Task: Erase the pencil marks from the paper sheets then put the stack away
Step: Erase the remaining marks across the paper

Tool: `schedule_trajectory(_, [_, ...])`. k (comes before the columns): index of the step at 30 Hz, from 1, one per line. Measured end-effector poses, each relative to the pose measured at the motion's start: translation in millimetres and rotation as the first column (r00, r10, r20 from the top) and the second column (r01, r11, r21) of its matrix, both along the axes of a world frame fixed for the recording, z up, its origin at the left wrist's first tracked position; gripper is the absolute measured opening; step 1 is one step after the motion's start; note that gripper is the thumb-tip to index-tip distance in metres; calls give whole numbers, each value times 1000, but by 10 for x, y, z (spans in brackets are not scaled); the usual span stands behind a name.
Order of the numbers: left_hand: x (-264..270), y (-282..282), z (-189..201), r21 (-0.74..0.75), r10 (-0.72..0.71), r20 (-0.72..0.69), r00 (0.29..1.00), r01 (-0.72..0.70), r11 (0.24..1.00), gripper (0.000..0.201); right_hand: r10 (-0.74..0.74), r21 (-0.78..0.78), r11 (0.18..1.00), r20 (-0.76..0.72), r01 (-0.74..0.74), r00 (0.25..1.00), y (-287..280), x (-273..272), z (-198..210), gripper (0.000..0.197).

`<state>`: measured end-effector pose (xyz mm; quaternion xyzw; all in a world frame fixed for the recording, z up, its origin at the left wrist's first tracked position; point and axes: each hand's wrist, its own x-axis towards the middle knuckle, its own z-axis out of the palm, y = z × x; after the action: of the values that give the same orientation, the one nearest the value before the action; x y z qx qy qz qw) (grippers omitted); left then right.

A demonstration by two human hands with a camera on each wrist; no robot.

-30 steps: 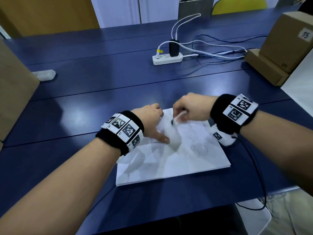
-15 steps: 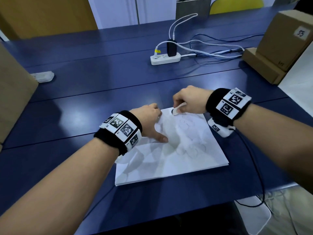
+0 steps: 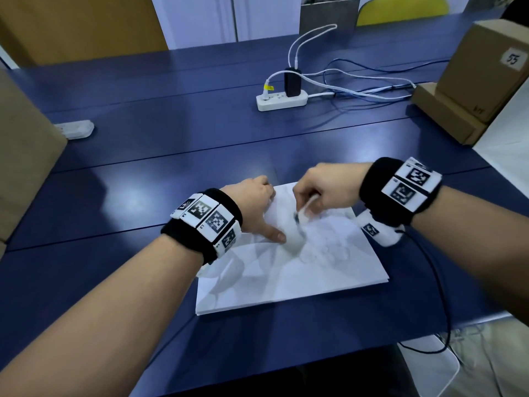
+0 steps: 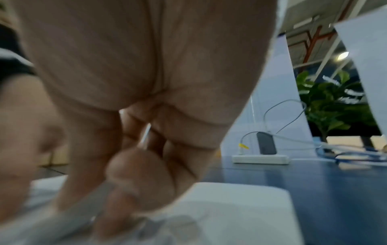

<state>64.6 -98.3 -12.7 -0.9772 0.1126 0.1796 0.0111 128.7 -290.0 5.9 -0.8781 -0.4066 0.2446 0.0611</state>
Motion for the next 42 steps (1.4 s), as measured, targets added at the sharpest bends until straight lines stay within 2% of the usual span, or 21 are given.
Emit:
schedule_trajectory(2, [-1,-1,-4,6,-3,-1,1000,3,1000,94,44,-42,998,-94,-48,995,-14,-81,-18,11])
schedule_trajectory(3, [0,-2,-1,8,-5,-1,1000,5,1000,94,37,-33,999,-73,-39,997,-11,-66,-17,12])
schedule_trajectory(6, [1,-5,2,3,-3,-3,1000,3,1000,95,-90,49,995,138,84,986,12,98,-3,9])
schedule_trajectory(8, [0,-1,0,-3,3,-5,1000,-3,1000,95,-167,93,984,206,151,964,8,148,-9,8])
schedule_trajectory(10, [5,-1,-5,1,1,-1,1000,-1,1000,94,-128,79,990,157,117,979,-15,98,-21,5])
schedule_trajectory(13, [2,-9,-3,6,3,0,1000,-3,1000,92,17,-27,999,-45,-18,999,-20,-70,-24,6])
schedule_trajectory(15, [8,-11,-3,-2,3,-3,1000,-3,1000,93,12,-15,1000,-22,-12,1000,6,-53,-30,8])
schedule_trajectory(17, [13,-4,-8,-16,10,-9,1000,-10,1000,93,-90,60,995,108,83,990,28,83,-31,8])
schedule_trajectory(19, [17,5,-11,-18,18,-14,1000,-18,1000,92,-173,116,981,173,155,969,21,159,-23,9])
schedule_trajectory(21, [17,-1,-14,-7,15,-12,1000,-15,1000,93,-145,100,986,110,135,983,-29,123,-23,11])
schedule_trajectory(24, [19,-8,-8,8,9,-14,1000,-9,1000,93,-11,-8,1000,-66,11,998,-58,-51,-36,11])
schedule_trajectory(25, [20,-10,-7,9,7,-13,1000,-7,1000,93,-12,-3,1000,-71,12,997,-51,-59,-50,10])
schedule_trajectory(28, [18,-12,1,7,3,-6,1000,-3,1000,92,-150,125,983,115,136,982,-1,122,-44,11])
schedule_trajectory(30, [17,-2,-7,6,8,-1,1000,-8,1000,91,-200,165,971,178,171,963,15,199,-18,12])
schedule_trajectory(32, [17,-1,-12,7,8,3,1000,-8,1000,92,-148,128,983,121,133,982,-9,155,1,10])
schedule_trajectory(35, [21,-7,1,13,5,-5,1000,-5,1000,93,6,-15,1000,-74,-7,997,-26,-33,29,12])
schedule_trajectory(36, [23,-10,6,14,4,-7,1000,-4,1000,93,24,-33,999,-90,-27,996,-17,-55,27,11])
schedule_trajectory(38, [19,-14,4,8,2,-7,1000,-2,1000,93,-23,16,1000,2,22,1000,12,14,18,10])
schedule_trajectory(40, [13,-6,-3,-5,8,-8,1000,-8,1000,92,-134,92,988,143,122,981,25,135,19,15])
schedule_trajectory(42, [10,3,-7,-16,14,-10,1000,-14,1000,93,-180,128,979,158,160,971,8,166,10,14])
